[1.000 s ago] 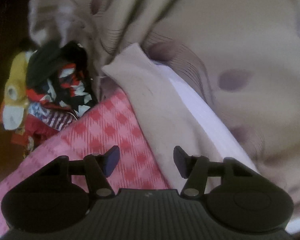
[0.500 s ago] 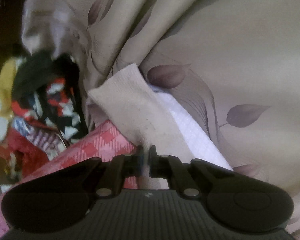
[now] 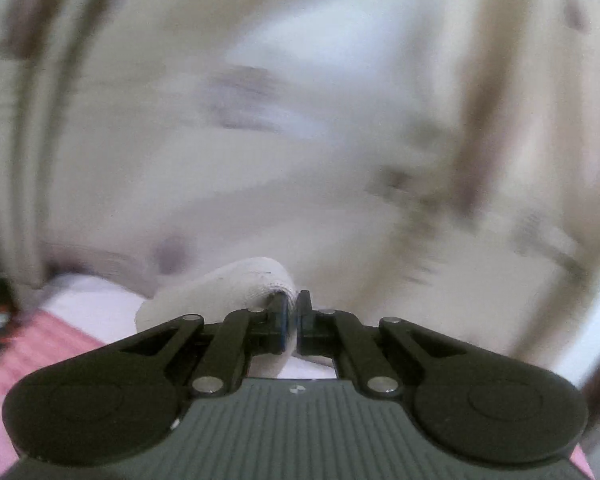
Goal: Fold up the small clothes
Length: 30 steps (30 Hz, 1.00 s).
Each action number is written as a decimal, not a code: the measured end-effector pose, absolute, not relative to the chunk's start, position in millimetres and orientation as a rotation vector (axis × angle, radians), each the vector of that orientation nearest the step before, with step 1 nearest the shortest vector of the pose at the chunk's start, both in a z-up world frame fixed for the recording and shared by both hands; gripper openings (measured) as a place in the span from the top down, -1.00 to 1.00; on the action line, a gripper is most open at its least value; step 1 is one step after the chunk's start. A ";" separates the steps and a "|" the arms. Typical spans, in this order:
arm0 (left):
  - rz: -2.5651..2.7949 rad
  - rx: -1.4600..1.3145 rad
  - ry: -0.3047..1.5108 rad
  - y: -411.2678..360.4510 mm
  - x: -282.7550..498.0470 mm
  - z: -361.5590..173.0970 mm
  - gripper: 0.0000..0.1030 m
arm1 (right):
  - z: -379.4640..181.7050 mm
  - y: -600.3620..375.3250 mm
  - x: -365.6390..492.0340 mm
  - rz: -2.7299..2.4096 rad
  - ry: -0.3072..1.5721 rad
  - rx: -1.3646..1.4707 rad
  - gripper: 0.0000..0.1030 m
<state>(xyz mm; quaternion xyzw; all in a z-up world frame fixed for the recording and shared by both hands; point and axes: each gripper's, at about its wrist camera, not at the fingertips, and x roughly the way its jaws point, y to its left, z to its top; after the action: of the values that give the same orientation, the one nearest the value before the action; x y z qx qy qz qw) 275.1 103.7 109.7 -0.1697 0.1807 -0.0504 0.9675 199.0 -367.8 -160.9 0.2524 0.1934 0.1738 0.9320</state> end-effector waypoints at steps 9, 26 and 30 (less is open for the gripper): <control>-0.392 -0.196 0.535 -88.2 285.2 58.7 0.93 | -178.7 -416.6 186.1 0.294 0.285 0.813 -0.18; -0.475 -0.279 0.331 -66.6 179.3 -8.2 -1.00 | -192.4 -442.5 175.7 0.269 0.239 0.972 -0.16; -0.260 -0.353 0.375 -7.3 170.9 -37.4 -0.97 | -150.0 -401.5 171.8 0.253 0.257 0.638 -0.21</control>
<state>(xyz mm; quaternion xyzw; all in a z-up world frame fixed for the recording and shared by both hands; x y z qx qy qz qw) 170.9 -7.3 -37.4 -0.1742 0.1850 -0.1283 0.9586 171.8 -401.5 -150.0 0.3117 0.1259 0.1237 0.9336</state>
